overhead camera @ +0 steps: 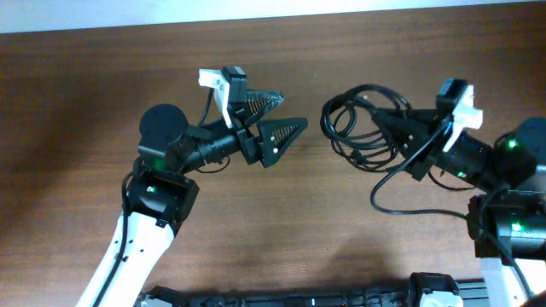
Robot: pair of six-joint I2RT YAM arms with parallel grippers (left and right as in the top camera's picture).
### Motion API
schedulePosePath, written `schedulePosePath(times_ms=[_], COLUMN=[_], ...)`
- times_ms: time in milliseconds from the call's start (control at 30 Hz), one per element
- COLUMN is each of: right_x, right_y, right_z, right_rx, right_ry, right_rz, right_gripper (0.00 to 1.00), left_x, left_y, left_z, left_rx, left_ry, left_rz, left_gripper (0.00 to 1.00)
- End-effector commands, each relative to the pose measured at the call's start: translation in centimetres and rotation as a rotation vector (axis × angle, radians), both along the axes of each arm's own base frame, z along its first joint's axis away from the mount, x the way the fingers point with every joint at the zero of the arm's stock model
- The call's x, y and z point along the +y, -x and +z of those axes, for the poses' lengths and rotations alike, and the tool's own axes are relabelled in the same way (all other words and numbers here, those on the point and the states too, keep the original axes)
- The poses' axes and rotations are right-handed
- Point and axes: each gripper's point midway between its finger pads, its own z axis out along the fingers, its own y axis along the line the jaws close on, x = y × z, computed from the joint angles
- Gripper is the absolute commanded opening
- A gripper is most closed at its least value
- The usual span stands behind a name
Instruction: Untangle cables
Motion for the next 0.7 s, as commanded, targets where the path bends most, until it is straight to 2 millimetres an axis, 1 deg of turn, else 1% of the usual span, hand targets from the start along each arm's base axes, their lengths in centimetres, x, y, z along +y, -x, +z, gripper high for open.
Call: schedulePosePath(times_ms=[0,167,267,400,467,533,667], right_x=[0.3,0.4,0.4,0.5,0.6,0.9,1.1], right_y=[0.9,1.5,2.1,2.3,2.5,2.8,3.1], right_z=[2.7,6.3,7.9,8.4,8.3,8.1,8.0], right_rx=[0.004,-0.084,-0.122,-0.108,-0.096,-0.091,-0.087], right_ry=[-0.089,-0.159,-0.190,-0.219,-0.221,-0.213,-0.203], right_rz=[0.031,0.048,0.063,0.074,0.086,0.107,0.133], right_gripper=[0.04,0.04,0.04,0.04,0.04,0.04,0.04], left_x=[0.3,0.3,0.3,0.3,0.3,0.2,-0.8], left_y=[0.2,0.2,0.2,0.0,0.0,0.1,0.8], left_z=[1.2,1.1,0.9,1.0,1.0,1.0,1.8], left_rx=[0.001,0.015,0.023,0.067,0.069,0.066,0.054], left_ry=[0.022,0.024,0.021,0.041,0.042,0.043,0.066], left_rz=[0.008,0.008,0.008,0.018,0.018,0.017,-0.008], left_gripper=[0.99,0.99,0.99,1.00,0.96,0.95,0.94])
